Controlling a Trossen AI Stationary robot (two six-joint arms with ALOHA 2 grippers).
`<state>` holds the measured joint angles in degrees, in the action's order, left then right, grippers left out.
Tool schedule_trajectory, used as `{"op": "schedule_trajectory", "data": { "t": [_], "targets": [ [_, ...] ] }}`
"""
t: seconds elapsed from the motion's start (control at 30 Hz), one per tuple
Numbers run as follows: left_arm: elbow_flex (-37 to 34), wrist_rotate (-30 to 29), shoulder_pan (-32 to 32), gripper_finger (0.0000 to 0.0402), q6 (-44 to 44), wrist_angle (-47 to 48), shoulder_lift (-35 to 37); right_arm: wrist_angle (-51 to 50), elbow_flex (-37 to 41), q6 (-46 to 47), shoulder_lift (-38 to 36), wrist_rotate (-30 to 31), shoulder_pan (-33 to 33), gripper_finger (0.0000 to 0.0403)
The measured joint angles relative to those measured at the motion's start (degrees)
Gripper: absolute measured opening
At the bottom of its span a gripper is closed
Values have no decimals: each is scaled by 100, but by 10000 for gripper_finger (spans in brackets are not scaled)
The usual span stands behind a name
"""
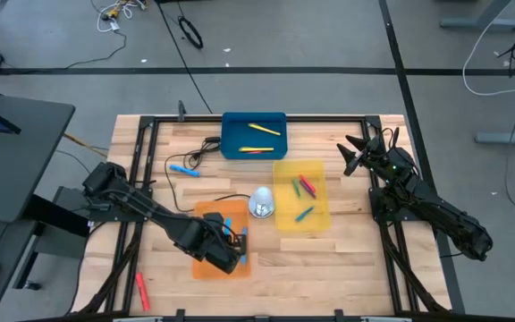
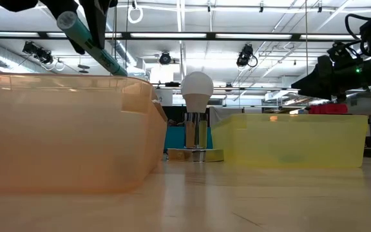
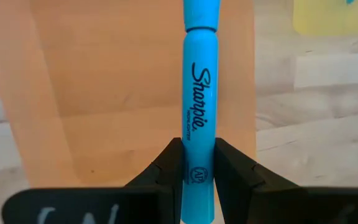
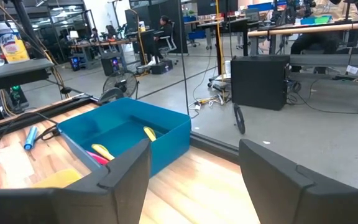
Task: Pick & Place Markers
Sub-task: Put the top blue highlighter pen into the orange bin
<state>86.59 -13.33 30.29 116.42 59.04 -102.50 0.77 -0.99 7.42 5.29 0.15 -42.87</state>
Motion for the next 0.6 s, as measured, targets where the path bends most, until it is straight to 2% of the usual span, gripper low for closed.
{"op": "schedule_trajectory", "data": {
  "t": [0.17,0.6],
  "targets": [
    [0,-150,-19,69,9,5,0,0,0,0,1,1,0,245],
    [-2,-33,-154,69,-8,-171,-643,-1,0,0,1,1,0,245]
  ]
}}
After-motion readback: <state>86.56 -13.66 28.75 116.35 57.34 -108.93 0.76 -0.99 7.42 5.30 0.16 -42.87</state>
